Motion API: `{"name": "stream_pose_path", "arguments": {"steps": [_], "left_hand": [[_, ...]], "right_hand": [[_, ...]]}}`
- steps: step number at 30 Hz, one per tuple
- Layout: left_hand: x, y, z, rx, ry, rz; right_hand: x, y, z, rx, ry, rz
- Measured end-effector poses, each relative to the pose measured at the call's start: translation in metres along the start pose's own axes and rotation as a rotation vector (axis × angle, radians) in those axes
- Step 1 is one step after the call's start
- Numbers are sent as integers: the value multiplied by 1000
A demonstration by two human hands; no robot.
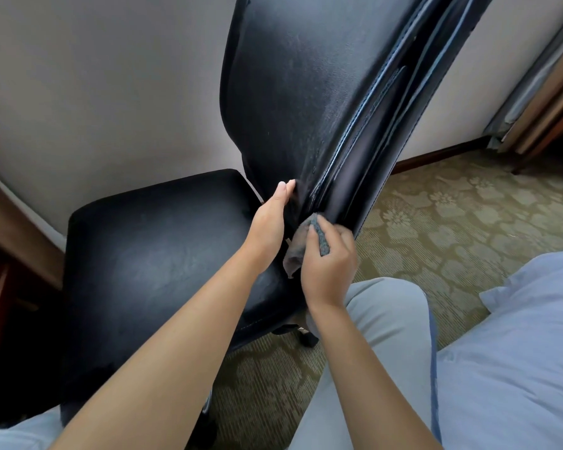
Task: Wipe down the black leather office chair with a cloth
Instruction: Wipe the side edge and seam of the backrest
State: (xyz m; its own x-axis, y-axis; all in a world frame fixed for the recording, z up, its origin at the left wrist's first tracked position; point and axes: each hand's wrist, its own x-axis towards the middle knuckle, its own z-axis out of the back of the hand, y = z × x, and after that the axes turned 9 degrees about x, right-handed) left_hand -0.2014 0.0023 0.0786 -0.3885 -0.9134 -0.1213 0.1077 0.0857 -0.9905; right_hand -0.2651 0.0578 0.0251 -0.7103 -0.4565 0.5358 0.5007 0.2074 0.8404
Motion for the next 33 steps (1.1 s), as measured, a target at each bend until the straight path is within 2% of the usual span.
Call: {"name": "stream_pose_path", "arguments": {"steps": [4,8,12,17,19,22,26,29,33], "left_hand": [[1,0,0,-8,-15,-3],[4,2,0,-13,-17,-5],[2,3,-4,-21,-20,12],[-1,1,-5,0,-11,-12],[-2,1,-2,20,8,-15],[0,2,1,28,19,-14],[0,0,-3,-96,28,35],[1,-2,-1,-90,37,51],[2,-3,2,-24,37,31]], "right_hand": [[22,17,-1,54,-114,90],[33,22,-3,34,-145,131],[25,11,-9,-37,-83,37],[-3,-21,-6,-229,94,-264],[-4,-26,-2,-237,117,-295],[5,-9,-2,-158,53,-176],[38,31,-8,-11,-145,55],[53,42,-12,49,-194,-6],[35,26,-18,8,-165,-154]]}}
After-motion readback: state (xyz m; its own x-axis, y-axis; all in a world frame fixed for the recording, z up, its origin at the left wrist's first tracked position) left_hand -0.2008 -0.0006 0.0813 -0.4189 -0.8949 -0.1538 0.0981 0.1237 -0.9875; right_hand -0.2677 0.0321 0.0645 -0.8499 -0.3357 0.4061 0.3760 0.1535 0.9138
